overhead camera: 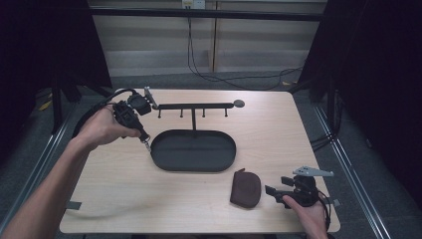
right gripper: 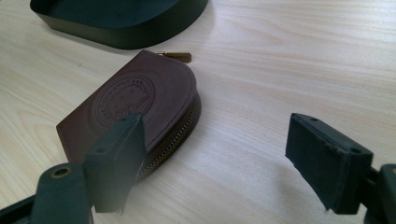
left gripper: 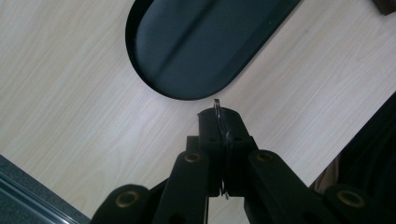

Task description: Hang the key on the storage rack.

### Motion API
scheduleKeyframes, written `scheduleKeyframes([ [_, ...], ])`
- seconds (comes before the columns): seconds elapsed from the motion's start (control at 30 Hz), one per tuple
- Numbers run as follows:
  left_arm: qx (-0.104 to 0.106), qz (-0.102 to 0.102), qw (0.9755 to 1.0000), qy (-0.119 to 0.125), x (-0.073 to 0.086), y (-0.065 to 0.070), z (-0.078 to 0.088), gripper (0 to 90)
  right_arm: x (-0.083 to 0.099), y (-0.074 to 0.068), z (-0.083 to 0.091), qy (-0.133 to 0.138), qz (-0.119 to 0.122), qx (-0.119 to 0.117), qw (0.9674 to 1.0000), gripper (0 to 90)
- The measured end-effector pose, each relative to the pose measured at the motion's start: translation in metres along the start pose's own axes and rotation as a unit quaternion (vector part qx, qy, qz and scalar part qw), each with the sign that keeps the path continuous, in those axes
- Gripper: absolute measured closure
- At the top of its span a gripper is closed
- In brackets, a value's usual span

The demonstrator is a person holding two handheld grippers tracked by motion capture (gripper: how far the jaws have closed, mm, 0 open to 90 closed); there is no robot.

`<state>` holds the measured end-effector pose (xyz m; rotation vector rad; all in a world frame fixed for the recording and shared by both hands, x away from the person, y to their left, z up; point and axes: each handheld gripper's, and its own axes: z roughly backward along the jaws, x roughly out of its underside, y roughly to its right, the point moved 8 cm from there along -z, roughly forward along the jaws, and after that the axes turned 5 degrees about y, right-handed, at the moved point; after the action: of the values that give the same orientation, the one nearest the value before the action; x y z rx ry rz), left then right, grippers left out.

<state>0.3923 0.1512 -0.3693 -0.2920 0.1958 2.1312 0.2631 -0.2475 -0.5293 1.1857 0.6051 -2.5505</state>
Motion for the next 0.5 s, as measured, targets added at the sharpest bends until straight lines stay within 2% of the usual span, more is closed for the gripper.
scheduleKeyframes([
  [0.2,0.003,-0.005,1.0,-0.003,-0.009,-0.002,0.006,89.1,0.0,0.0,0.0,-0.002,0.001,-0.002,1.0,19.8],
  [0.5,0.004,-0.001,1.0,-0.008,-0.024,-0.009,0.006,89.1,0.0,-0.001,0.0,-0.002,-0.001,-0.004,1.0,19.6],
])
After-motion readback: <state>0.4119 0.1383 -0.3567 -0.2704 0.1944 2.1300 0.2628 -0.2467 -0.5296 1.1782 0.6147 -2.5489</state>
